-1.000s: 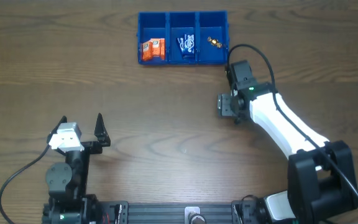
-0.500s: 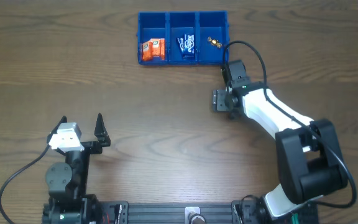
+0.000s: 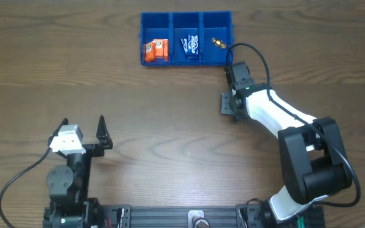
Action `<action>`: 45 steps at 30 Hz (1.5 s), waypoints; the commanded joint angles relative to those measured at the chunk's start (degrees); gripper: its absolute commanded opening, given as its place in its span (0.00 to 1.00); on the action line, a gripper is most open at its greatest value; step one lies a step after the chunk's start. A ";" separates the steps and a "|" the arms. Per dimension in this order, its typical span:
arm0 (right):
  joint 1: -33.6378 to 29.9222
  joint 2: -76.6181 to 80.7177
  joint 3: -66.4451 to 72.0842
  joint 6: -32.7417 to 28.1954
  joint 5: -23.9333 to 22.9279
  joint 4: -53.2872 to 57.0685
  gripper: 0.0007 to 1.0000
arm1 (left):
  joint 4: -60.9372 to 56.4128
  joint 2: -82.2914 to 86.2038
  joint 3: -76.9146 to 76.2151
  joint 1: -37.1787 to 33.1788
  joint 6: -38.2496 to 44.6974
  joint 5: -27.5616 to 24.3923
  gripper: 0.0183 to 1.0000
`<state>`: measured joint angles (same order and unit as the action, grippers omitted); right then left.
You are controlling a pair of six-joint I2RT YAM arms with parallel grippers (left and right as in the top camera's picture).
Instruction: Sort Candies Into Trays
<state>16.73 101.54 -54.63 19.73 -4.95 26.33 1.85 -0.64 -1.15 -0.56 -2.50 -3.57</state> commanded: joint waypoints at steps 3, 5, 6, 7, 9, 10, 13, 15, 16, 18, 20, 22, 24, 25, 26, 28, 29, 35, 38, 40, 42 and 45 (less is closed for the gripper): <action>-0.72 0.70 -0.13 -0.24 -1.42 0.28 0.19 | 2.36 0.26 0.85 -0.17 0.83 -0.72 1.00; -1.01 0.70 -0.13 -0.24 -1.38 0.35 0.18 | 2.36 0.26 0.85 -0.17 0.83 -0.72 1.00; -1.05 0.52 -0.20 -0.04 -1.38 0.57 0.18 | 2.36 0.26 0.85 -0.17 0.83 -0.72 1.00; -1.05 0.00 -0.46 0.00 -1.38 1.25 0.18 | 2.36 0.26 0.85 -0.17 0.83 -0.72 1.00; -0.46 -4.46 -2.21 0.00 -1.29 3.58 0.18 | 2.36 0.26 0.85 -0.17 0.83 -0.72 1.00; 0.26 -7.58 -3.41 -0.04 -1.38 4.33 0.18 | 2.36 0.26 0.85 -0.17 0.83 -0.72 1.00; 3.72 -15.82 -13.92 -0.31 -1.86 8.59 0.18 | 2.36 0.26 0.85 -0.17 0.83 -0.72 1.00; 4.07 -14.43 -22.77 -0.74 -2.34 12.57 0.18 | 2.36 0.26 0.85 -0.17 0.83 -0.72 1.00; 4.07 -12.35 -28.33 -0.92 -4.00 14.40 0.18 | 2.36 0.26 0.85 -0.17 0.83 -0.72 1.00; 3.50 -6.16 -38.88 -2.73 -5.16 16.76 0.18 | 2.36 0.26 0.85 -0.17 0.83 -0.72 1.00; 2.47 -0.02 -45.64 -3.08 -5.49 18.56 0.18 | 2.36 0.26 0.85 -0.17 0.83 -0.72 1.00; 1.75 6.54 -51.15 -3.32 -5.49 19.93 0.19 | 2.36 0.26 0.85 -0.17 0.83 -0.72 1.00; 1.36 12.07 -54.38 -3.41 -5.46 20.09 0.19 | 2.36 0.26 0.85 -0.17 0.83 -0.72 1.00; 1.16 14.21 -55.39 -3.34 -5.29 20.06 0.19 | 2.36 0.26 0.85 -0.17 0.83 -0.72 1.00; 0.96 16.17 -55.87 -3.32 -5.25 19.63 0.19 | 2.36 0.26 0.85 -0.17 0.83 -0.72 1.00; 0.59 19.37 -56.02 -3.32 -4.35 18.23 0.20 | 2.36 0.26 0.85 -0.17 0.83 -0.72 1.00; 0.46 20.74 -56.02 -3.32 -3.98 17.68 0.21 | 2.36 0.26 0.85 -0.17 0.83 -0.72 1.00; 0.44 22.58 -56.00 -3.32 -3.96 16.09 0.38 | 2.36 0.26 0.85 -0.17 0.83 -0.72 1.00; 0.26 22.58 -56.02 -3.34 -3.96 15.32 0.62 | 2.36 0.26 0.85 -0.17 0.83 -0.72 1.00; -0.72 20.17 -55.93 -3.58 -4.00 17.57 0.69 | 2.36 0.26 0.85 -0.17 0.83 -0.72 1.00; -1.66 16.20 -54.49 -4.50 -4.00 19.47 0.70 | 2.36 0.26 0.85 -0.17 0.83 -0.72 1.00; -3.98 3.19 -43.71 -8.57 -4.17 18.60 0.70 | 2.36 0.26 0.85 -0.17 0.83 -0.72 1.00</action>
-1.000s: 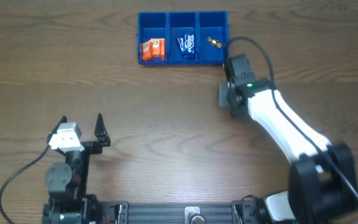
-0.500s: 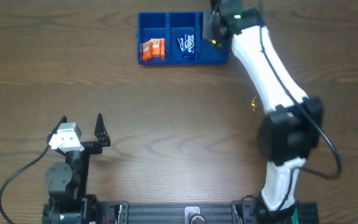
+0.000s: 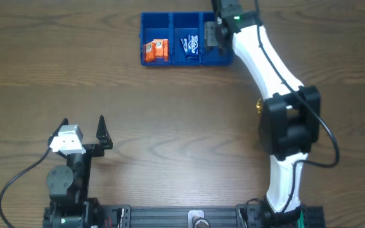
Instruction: Sort Candies Into Trays
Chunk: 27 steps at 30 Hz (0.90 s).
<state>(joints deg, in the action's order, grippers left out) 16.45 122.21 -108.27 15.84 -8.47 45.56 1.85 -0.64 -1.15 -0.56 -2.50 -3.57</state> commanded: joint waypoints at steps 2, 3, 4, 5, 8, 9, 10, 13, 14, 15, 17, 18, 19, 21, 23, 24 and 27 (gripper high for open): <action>-5.38 -26.43 18.93 -5.05 -0.68 -1.38 0.70 | 2.36 0.26 0.85 -0.17 0.83 -0.72 1.00; -6.43 -31.10 24.17 -4.98 -0.44 -1.73 0.70 | 2.36 0.26 0.85 -0.17 0.83 -0.72 1.00; -7.50 -35.04 28.94 -4.72 -0.42 -1.75 0.70 | 2.36 0.26 0.85 -0.17 0.83 -0.72 1.00; -8.31 -37.62 32.52 -4.28 -0.42 -1.68 0.70 | 2.36 0.26 0.85 -0.17 0.83 -0.72 1.00; -10.67 -41.92 42.10 -4.11 2.97 -1.25 0.70 | 2.36 0.26 0.85 -0.17 0.83 -0.72 1.00; -11.13 -41.88 44.22 -4.09 4.46 -1.27 0.70 | 2.36 0.26 0.85 -0.17 0.83 -0.72 1.00; -11.41 -41.29 46.49 -3.67 5.46 -1.79 0.70 | 2.36 0.26 0.85 -0.17 0.83 -0.72 1.00; -11.43 -38.47 50.16 -3.32 5.86 -3.87 0.70 | 2.36 0.26 0.85 -0.17 0.83 -0.72 1.00; -11.43 -37.07 50.38 -2.97 5.86 -4.22 0.70 | 2.36 0.26 0.85 -0.17 0.83 -0.72 1.00; -11.43 -35.15 50.40 -2.58 5.84 -4.42 0.70 | 2.36 0.26 0.85 -0.17 0.83 -0.72 1.00; -11.47 -31.82 50.40 -2.56 5.84 -4.76 0.70 | 2.36 0.26 0.85 -0.17 0.83 -0.72 1.00; -11.63 -30.47 50.40 -2.51 5.84 -5.16 0.70 | 2.36 0.26 0.85 -0.17 0.83 -0.72 1.00; -11.85 -28.81 50.40 -2.36 5.84 -5.95 0.70 | 2.36 0.26 0.85 -0.17 0.83 -0.72 1.00; -12.46 -26.47 50.40 -2.14 5.84 -7.10 0.70 | 2.36 0.26 0.85 -0.17 0.83 -0.72 1.00; -13.38 -24.83 50.40 -1.38 5.81 -7.80 0.70 | 2.36 0.26 0.85 -0.17 0.83 -0.72 1.00; -13.86 -24.20 50.40 -0.94 5.84 -8.04 0.70 | 2.36 0.26 0.85 -0.17 0.83 -0.72 1.00; -14.67 -22.86 50.47 -0.94 5.68 -8.98 0.70 | 2.36 0.26 0.85 -0.17 0.83 -0.72 1.00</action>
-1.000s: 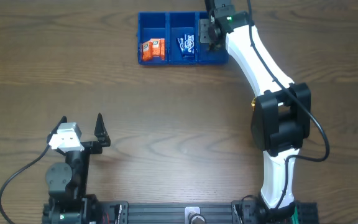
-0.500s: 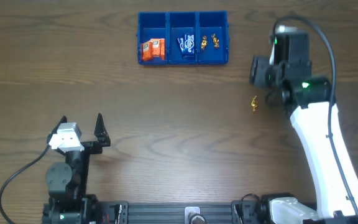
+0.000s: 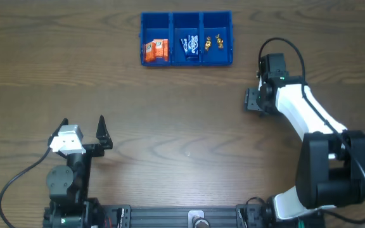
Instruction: Sort Candies Into Trays
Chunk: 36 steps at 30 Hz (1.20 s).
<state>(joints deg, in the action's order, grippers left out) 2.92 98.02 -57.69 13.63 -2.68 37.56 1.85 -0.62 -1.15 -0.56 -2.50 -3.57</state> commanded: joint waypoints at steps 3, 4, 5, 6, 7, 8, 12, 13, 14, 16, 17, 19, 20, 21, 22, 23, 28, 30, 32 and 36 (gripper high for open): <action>-1.31 1.88 -0.11 1.22 -0.15 -1.88 0.70 | 2.36 0.24 0.85 -0.17 0.83 -0.72 1.00; -1.46 2.19 -0.11 1.27 -0.15 -2.08 0.69 | 2.36 0.24 0.85 -0.17 0.83 -0.72 1.00; -1.53 2.64 -0.11 1.25 -0.15 -2.21 0.69 | 2.36 0.24 0.85 -0.17 0.83 -0.72 1.00; -1.55 3.19 -0.11 1.25 -0.15 -2.36 0.68 | 2.36 0.24 0.85 -0.17 0.83 -0.72 1.00; -1.55 3.80 -0.11 1.25 -0.15 -2.47 0.68 | 2.36 0.24 0.85 -0.17 0.83 -0.72 1.00; -1.55 4.17 -0.11 1.29 -0.15 -2.60 0.68 | 2.36 0.24 0.85 -0.17 0.83 -0.72 1.00; -1.55 4.61 -0.11 1.31 -0.15 -2.84 0.61 | 2.36 0.24 0.85 -0.17 0.83 -0.72 1.00; -1.55 4.61 -0.11 1.31 -0.15 -2.84 0.57 | 2.36 0.24 0.85 -0.17 0.83 -0.72 1.00; -1.55 4.61 -0.11 1.33 -0.15 -2.84 0.54 | 2.36 0.24 0.85 -0.17 0.83 -0.72 1.00; -1.55 4.61 -0.11 1.33 -0.15 -2.84 0.49 | 2.36 0.24 0.85 -0.17 0.83 -0.72 1.00; -1.55 4.68 -0.11 1.33 -0.15 -2.84 0.46 | 2.36 0.24 0.85 -0.17 0.83 -0.72 1.00; -1.55 4.70 -0.11 1.33 -0.17 -2.84 0.46 | 2.36 0.24 0.85 -0.17 0.83 -0.72 1.00; -1.55 4.70 -0.11 1.33 -0.17 -2.89 0.46 | 2.36 0.24 0.85 -0.17 0.83 -0.72 1.00; -1.55 4.70 -0.11 1.33 -0.17 -2.95 0.46 | 2.36 0.24 0.85 -0.17 0.83 -0.72 1.00; -1.55 4.72 -0.11 1.36 -0.15 -3.04 0.46 | 2.36 0.24 0.85 -0.17 0.83 -0.72 1.00; -1.55 4.76 -0.11 1.36 -0.15 -3.10 0.45 | 2.36 0.24 0.85 -0.17 0.83 -0.72 1.00; -1.73 4.87 -0.11 1.36 -0.15 -3.50 0.43 | 2.36 0.24 0.85 -0.17 0.83 -0.72 1.00; -1.99 4.98 -0.11 1.38 -0.13 -3.74 0.42 | 2.36 0.24 0.85 -0.17 0.83 -0.72 1.00; -2.03 4.98 -0.11 1.38 -0.15 -3.93 0.41 | 2.36 0.24 0.85 -0.17 0.83 -0.72 1.00; -2.03 5.05 -0.11 1.38 -0.15 -4.15 0.37 | 2.36 0.24 0.85 -0.17 0.83 -0.72 1.00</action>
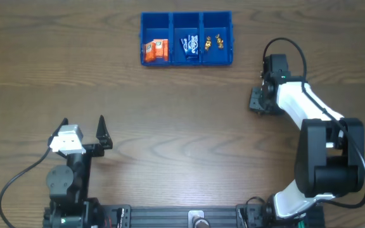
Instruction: Sort Candies Into Trays
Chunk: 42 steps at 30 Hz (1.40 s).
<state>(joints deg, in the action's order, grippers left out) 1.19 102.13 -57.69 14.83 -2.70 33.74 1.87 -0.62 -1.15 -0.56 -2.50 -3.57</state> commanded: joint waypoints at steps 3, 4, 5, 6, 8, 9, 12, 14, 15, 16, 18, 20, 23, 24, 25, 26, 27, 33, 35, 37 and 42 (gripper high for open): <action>-0.31 0.94 -0.07 0.20 -0.11 -0.28 0.36 | 2.34 0.24 0.85 -0.17 0.83 -0.72 1.00; -0.31 0.94 0.00 0.17 -0.09 -0.31 0.36 | 2.34 0.24 0.85 -0.17 0.83 -0.72 1.00; -0.31 0.94 0.00 0.20 -0.09 -0.31 0.36 | 2.34 0.24 0.85 -0.17 0.83 -0.72 1.00; -0.31 1.05 0.02 0.24 -0.09 -0.33 0.35 | 2.34 0.24 0.85 -0.17 0.83 -0.72 1.00; -0.31 1.57 0.02 0.37 0.11 -0.50 0.34 | 2.34 0.24 0.85 -0.17 0.83 -0.72 1.00; -0.31 1.84 0.02 0.37 0.31 -0.50 0.34 | 2.34 0.24 0.85 -0.17 0.83 -0.72 1.00; -0.20 2.05 0.02 0.37 0.31 -0.55 0.32 | 2.34 0.24 0.85 -0.17 0.83 -0.72 1.00; -0.20 2.05 0.02 0.37 0.31 -0.68 0.30 | 2.34 0.24 0.85 -0.17 0.83 -0.72 1.00; -0.20 2.05 0.02 0.39 0.33 -0.68 0.29 | 2.34 0.24 0.85 -0.17 0.83 -0.72 1.00; -0.20 2.05 0.02 0.42 0.33 -0.68 0.27 | 2.34 0.24 0.85 -0.17 0.83 -0.72 1.00; -0.15 2.03 0.02 1.25 0.39 -0.66 0.24 | 2.34 0.24 0.85 -0.17 0.83 -0.72 1.00; 0.35 1.51 -0.02 1.49 0.55 -0.52 0.22 | 2.34 0.24 0.85 -0.17 0.83 -0.72 1.00; 1.62 -2.05 -0.02 1.49 1.46 -0.26 0.19 | 2.34 0.24 0.85 -0.17 0.83 -0.72 1.00; 2.25 -4.31 -0.02 1.49 1.92 -0.02 0.19 | 2.34 0.24 0.85 -0.17 0.83 -0.72 1.00; 2.95 -6.62 -0.02 1.46 2.49 0.15 0.19 | 2.34 0.24 0.85 -0.17 0.83 -0.72 1.00; 3.78 -9.25 -0.13 1.46 2.69 0.37 0.19 | 2.34 0.24 0.85 -0.17 0.83 -0.72 1.00; 4.94 -12.26 -0.37 1.46 2.64 0.52 0.19 | 2.34 0.24 0.85 -0.17 0.83 -0.72 1.00; 14.99 -21.79 -12.52 1.14 -2.80 0.59 0.15 | 2.34 0.24 0.85 -0.17 0.83 -0.72 1.00; 16.31 -17.97 -19.63 -0.57 -3.80 0.72 0.15 | 2.34 0.24 0.85 -0.17 0.83 -0.72 1.00; 16.68 -10.93 -28.81 -2.34 -3.91 2.23 0.15 | 2.34 0.24 0.85 -0.17 0.83 -0.72 1.00; 16.00 12.46 -52.13 -3.80 -3.67 7.58 0.19 | 2.34 0.24 0.85 -0.17 0.83 -0.72 1.00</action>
<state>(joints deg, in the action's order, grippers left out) 17.56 103.81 -101.45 12.64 -5.63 40.60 1.83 -0.60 -1.15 -0.56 -2.50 -3.57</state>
